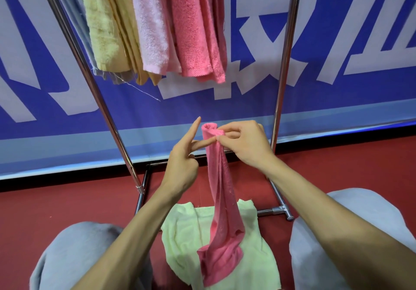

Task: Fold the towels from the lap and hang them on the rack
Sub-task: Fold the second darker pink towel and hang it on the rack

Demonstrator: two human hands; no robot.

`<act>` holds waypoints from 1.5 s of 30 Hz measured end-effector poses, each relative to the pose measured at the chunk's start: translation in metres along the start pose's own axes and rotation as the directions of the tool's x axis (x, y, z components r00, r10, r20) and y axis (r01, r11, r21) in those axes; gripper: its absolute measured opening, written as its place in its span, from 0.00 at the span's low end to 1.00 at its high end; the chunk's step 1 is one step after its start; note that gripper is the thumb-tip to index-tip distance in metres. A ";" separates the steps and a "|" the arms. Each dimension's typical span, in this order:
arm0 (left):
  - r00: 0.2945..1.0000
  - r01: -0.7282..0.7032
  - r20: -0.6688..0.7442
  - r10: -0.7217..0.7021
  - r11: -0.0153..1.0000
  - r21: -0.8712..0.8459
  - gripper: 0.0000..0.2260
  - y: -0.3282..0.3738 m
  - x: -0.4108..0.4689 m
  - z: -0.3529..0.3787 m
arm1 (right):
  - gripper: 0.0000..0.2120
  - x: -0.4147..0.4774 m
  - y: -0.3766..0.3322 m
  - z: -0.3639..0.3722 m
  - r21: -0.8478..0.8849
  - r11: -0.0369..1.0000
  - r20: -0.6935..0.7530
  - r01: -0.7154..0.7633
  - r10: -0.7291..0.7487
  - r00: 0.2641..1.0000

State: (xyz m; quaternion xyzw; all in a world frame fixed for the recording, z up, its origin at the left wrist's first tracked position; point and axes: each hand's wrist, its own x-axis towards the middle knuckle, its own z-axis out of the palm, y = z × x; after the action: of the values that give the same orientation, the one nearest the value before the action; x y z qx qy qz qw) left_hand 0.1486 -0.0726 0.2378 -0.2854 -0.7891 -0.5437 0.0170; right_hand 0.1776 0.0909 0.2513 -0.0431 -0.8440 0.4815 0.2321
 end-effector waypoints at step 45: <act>0.961 -0.267 -0.102 0.258 0.960 -0.080 0.05 0.219 0.072 -0.105 | 0.09 0.043 -0.200 -0.114 0.457 0.868 -0.114 0.193 -0.158 0.981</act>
State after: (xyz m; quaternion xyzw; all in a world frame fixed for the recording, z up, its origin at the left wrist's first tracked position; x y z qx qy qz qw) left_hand 0.1608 -0.0784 0.4904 -0.3632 -0.7166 -0.5849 0.1114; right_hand 0.2185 0.0877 0.4815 0.0731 -0.6950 0.6450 0.3091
